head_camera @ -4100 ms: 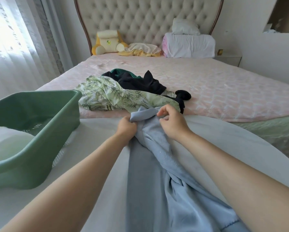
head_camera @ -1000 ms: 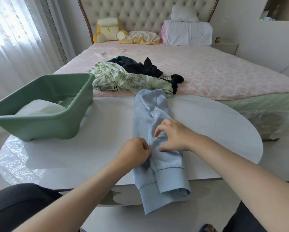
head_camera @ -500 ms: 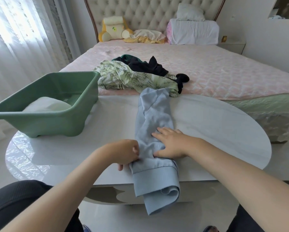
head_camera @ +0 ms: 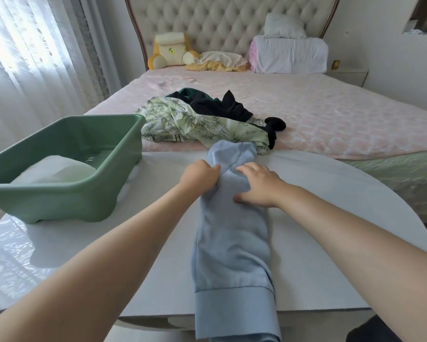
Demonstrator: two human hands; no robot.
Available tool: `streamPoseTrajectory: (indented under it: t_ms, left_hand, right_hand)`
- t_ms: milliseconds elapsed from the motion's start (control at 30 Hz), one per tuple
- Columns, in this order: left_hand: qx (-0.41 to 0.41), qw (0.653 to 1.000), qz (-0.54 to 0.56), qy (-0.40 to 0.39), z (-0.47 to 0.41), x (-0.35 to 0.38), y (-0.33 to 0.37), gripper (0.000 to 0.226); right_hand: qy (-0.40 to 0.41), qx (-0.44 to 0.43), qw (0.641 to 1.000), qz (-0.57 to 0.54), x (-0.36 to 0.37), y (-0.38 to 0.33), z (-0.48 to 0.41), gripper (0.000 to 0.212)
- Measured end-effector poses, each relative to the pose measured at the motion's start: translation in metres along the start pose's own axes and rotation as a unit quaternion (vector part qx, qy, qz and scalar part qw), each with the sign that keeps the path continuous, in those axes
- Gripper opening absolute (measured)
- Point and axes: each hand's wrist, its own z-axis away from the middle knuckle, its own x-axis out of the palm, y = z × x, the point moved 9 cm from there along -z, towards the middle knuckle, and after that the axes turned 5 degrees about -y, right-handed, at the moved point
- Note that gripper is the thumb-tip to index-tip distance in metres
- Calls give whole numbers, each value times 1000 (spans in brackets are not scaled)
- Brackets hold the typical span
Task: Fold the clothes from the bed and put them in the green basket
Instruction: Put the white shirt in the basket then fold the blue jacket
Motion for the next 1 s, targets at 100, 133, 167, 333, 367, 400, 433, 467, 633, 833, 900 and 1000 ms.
streamPoseTrajectory:
  t_ms: [100, 133, 167, 333, 367, 400, 433, 467, 633, 833, 900, 1000]
  left_hand:
    - [-18, 996, 86, -25, -23, 10, 0, 36]
    - [-8, 993, 114, -14, -29, 10, 1, 26]
    - [-1, 989, 148, 9, -35, 6, -2, 21]
    - [16, 993, 108, 46, -50, 2, -30, 15]
    - [23, 998, 49, 36, -53, 6, -32, 14]
    - [33, 998, -2, 44, -52, 5, -31, 17]
    - [51, 995, -48, 76, -53, 0, -27, 23]
    - [85, 985, -86, 125, -50, -8, -16, 31]
    - [277, 948, -119, 101, -57, 1, 48, 42]
    - [175, 958, -202, -103, -81, 50, 5, 72]
    - [175, 958, -209, -85, -84, 49, -1, 74]
    - [158, 959, -221, -82, -92, 48, -4, 79]
  right_hand:
    - [-33, -3, 999, -8, 12, 4, -20, 70]
    - [-40, -2, 999, -13, 15, 4, -26, 65]
    - [-43, 0, 999, -17, 16, 4, -31, 61]
    - [-46, 13, 999, -16, 21, 6, -53, 73]
    - [-52, 8, 998, -18, 23, 6, -57, 77]
    - [-56, 6, 998, -19, 25, 6, -60, 80]
    - [-54, 7, 998, -20, 26, 7, -64, 82]
    - [-49, 13, 998, -25, 26, 8, -68, 82]
    - [28, 74, 991, -110, 14, 21, -77, 64]
    - [-48, 54, 997, -36, 33, 34, -94, 76]
    - [-71, 64, 995, -26, 36, 41, -105, 73]
    - [-78, 78, 994, -15, 35, 49, -123, 71]
